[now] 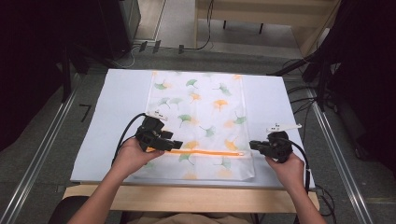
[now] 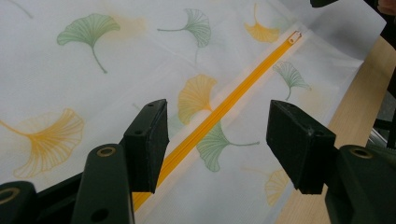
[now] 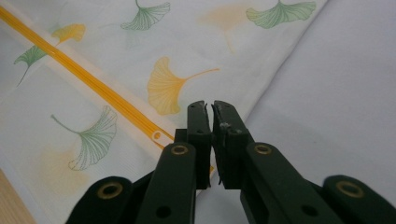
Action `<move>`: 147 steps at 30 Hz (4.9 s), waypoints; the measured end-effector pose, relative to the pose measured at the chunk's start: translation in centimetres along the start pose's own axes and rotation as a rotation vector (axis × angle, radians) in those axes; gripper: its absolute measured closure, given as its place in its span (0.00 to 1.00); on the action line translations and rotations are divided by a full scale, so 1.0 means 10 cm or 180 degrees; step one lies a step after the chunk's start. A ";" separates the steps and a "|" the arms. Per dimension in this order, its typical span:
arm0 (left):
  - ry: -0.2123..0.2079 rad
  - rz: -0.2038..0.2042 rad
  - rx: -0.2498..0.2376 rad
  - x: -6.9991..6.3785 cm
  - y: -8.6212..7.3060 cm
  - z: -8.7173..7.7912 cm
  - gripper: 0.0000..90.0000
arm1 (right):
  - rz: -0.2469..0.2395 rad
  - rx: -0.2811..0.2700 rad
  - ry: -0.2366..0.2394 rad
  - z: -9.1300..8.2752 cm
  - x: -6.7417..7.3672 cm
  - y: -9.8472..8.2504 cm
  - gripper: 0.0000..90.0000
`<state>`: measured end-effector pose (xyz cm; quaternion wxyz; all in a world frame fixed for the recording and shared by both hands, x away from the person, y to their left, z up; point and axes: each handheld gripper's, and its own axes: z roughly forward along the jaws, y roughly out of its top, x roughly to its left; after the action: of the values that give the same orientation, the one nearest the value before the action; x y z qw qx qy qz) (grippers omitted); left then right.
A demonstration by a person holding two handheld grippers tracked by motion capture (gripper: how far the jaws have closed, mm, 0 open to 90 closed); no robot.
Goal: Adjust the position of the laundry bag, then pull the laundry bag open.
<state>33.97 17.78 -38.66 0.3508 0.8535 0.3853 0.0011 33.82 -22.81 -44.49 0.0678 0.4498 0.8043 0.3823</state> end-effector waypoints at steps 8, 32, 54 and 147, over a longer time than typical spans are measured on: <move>-0.0016 0.0100 -0.0015 -0.02 0.03 0.08 0.45 | 0.0040 0.0008 -0.0123 -0.08 0.00 -0.10 0.94; -0.0129 0.0237 0.0010 -0.10 0.13 0.33 0.45 | 0.0093 0.0034 -0.0243 -0.01 0.17 -0.30 0.68; -0.0129 0.0249 0.0061 -0.10 0.11 0.38 0.45 | -0.0092 0.0202 -0.0552 0.22 0.29 -0.26 0.73; -0.0636 0.0630 0.0107 -0.69 0.35 1.19 0.78 | -0.0092 -0.0116 0.0467 0.03 0.55 0.09 0.94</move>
<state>34.67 4.54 -43.64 0.3712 0.8890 0.2623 -0.0557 31.32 -18.09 -42.80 0.0225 0.4076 0.8064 0.4278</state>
